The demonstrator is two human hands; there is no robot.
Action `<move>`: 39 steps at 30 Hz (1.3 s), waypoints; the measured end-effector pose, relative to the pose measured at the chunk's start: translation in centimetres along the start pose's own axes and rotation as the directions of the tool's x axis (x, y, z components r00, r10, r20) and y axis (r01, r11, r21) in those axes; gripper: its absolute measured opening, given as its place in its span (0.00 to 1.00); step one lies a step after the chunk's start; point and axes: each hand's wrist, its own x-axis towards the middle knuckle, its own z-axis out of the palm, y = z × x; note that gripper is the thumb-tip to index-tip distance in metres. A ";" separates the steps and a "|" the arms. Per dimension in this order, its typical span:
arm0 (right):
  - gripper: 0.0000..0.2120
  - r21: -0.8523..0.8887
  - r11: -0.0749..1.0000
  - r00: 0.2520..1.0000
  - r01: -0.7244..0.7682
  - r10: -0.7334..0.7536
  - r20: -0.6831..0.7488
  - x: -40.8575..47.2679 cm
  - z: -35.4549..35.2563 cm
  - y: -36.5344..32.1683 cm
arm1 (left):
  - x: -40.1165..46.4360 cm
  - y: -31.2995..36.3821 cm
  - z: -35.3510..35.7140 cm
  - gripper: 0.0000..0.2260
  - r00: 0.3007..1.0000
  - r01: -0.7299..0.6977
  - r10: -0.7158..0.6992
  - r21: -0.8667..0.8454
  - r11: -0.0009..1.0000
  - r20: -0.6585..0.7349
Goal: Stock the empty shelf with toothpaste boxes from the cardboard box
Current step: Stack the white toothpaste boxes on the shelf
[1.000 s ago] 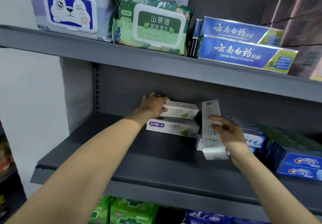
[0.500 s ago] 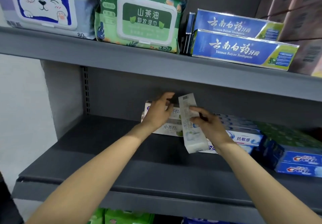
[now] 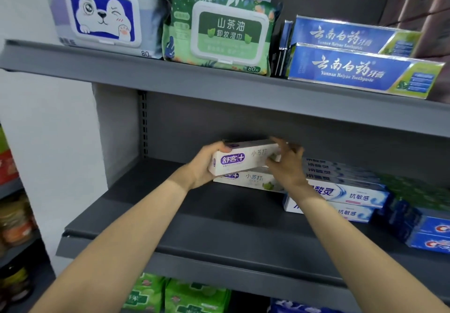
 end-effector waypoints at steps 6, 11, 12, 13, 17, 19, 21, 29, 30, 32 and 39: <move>0.36 -0.600 0.723 0.939 0.344 -0.251 0.235 1.2 -1.7 1.4 | 0.4 -0.1 -0.8 0.11 0.997 0.073 -0.072 0.015 0.997 -0.025; 0.33 -0.685 0.650 0.940 0.329 -0.294 0.173 2.6 -0.6 1.1 | 2.0 0.1 -0.1 0.08 0.996 0.010 -0.001 0.106 0.994 -0.085; 0.33 -0.704 0.652 0.952 0.284 -0.278 0.126 2.8 -0.4 1.5 | 2.7 0.2 0.0 0.07 0.981 -0.043 0.089 0.258 0.965 -0.172; 0.34 -0.710 0.659 0.963 0.249 -0.249 0.106 3.0 -0.1 1.9 | 3.5 0.1 -0.3 0.06 0.940 -0.071 0.211 0.451 0.890 -0.268; 0.33 -0.704 0.672 0.967 0.231 -0.081 0.239 3.3 1.8 3.1 | 5.2 -0.8 -1.8 0.10 0.855 0.088 0.474 0.960 0.265 -0.209; 0.31 -0.716 0.657 0.960 0.236 -0.041 0.278 3.9 2.5 3.0 | 5.2 -1.7 -1.7 0.14 0.886 0.111 0.453 0.994 0.004 -0.101; 0.30 -0.736 0.635 0.954 0.235 -0.003 0.301 4.3 2.5 2.7 | 5.1 -2.4 -1.6 0.17 0.888 0.117 0.456 0.988 -0.101 -0.058; 0.29 -0.710 0.662 0.967 0.240 -0.099 0.234 1.1 2.4 0.9 | 2.3 -3.1 -0.3 0.26 0.889 0.125 0.458 0.964 -0.235 -0.004; 0.28 -0.682 0.689 0.968 0.243 -0.127 0.217 0.0 2.3 0.4 | 1.5 -3.0 0.1 0.25 0.894 0.117 0.448 0.954 -0.277 0.020; 0.24 -0.625 0.747 0.972 0.227 -0.135 0.192 -2.3 2.1 -0.8 | -0.2 -2.7 1.3 0.22 0.907 0.120 0.419 0.928 -0.353 0.043; 0.12 -0.475 0.821 0.946 0.317 -0.234 0.226 -14.7 0.9 -4.7 | -12.8 -3.2 4.1 0.15 0.904 0.140 0.426 0.932 -0.334 0.016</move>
